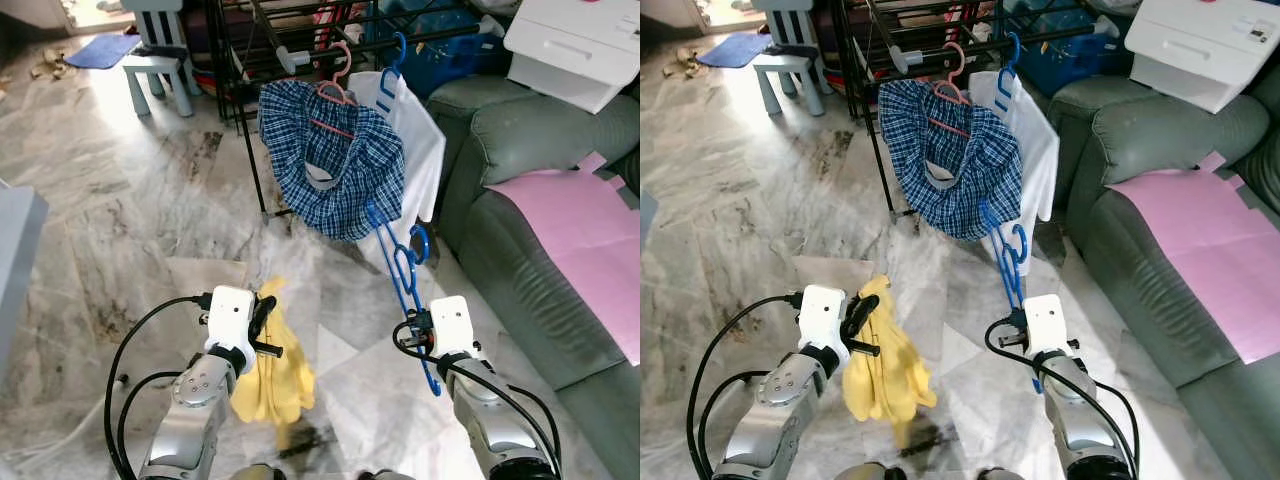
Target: Hang hanger
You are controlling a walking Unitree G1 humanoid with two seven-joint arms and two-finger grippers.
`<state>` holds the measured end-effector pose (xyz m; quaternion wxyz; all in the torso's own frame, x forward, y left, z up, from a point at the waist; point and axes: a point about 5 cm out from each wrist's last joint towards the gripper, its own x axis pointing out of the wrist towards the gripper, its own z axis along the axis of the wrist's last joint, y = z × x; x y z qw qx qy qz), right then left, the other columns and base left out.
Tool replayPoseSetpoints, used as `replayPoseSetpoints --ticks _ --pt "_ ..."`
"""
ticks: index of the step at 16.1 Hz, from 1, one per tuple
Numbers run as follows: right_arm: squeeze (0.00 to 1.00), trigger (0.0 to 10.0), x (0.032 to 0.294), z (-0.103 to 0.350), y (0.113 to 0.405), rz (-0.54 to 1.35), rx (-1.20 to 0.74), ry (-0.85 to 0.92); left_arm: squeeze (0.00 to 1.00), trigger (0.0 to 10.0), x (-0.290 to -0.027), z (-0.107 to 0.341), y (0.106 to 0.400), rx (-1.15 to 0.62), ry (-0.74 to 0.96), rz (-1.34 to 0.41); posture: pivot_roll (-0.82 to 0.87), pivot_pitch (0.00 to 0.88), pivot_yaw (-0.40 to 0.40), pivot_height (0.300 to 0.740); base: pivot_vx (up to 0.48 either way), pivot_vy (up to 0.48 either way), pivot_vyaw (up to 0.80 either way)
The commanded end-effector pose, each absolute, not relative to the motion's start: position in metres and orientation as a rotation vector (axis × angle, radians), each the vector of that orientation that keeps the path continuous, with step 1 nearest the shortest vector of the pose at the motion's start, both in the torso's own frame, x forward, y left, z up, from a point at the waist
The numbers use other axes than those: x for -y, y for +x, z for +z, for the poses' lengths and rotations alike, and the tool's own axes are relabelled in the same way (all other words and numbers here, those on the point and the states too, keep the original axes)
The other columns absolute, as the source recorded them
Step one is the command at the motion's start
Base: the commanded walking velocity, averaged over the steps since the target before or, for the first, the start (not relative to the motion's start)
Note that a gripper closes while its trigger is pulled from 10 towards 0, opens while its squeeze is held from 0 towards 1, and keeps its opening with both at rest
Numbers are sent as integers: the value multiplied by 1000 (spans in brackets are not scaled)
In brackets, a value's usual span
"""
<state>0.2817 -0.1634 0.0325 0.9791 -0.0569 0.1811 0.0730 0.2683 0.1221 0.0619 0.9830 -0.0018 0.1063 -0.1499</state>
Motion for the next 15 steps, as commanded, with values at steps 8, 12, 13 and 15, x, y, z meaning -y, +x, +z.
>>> replayPoseSetpoints --ticks 8,12,13,15 --pt "0 10000 182 39 285 135 -356 -193 0 10000 -144 117 302 201 954 -701 -34 114 24 740 0 0 0" --pt "0 10000 183 42 288 128 -346 -184 0 10000 -150 143 325 329 1189 -666 -41 103 38 740 0 0 0" --pt "0 10000 184 41 286 138 -351 -180 0 10000 -150 150 334 361 1221 -615 -44 102 38 740 0 0 0" --pt "0 10000 187 46 289 187 -344 -185 0 10000 -152 159 346 408 1214 -530 -46 100 40 740 0 0 0"
